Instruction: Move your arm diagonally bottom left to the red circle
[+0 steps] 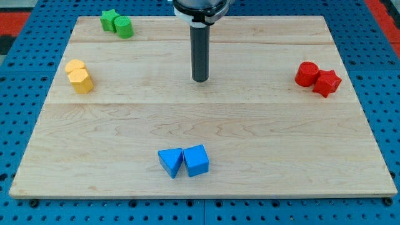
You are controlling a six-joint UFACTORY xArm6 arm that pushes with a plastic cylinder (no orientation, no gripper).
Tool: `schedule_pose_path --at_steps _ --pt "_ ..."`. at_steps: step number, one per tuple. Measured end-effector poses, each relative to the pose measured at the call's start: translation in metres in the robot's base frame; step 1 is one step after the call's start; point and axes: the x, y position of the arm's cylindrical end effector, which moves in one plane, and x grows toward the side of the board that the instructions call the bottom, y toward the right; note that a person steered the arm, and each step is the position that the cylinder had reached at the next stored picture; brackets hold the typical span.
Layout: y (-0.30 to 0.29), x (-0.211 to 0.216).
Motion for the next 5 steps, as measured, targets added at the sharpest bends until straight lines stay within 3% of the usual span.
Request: schedule_pose_path --at_steps 1,3,4,5 --pt "0.0 0.0" --pt "0.0 0.058" --pt "0.0 0.058" --pt "0.039 0.06"
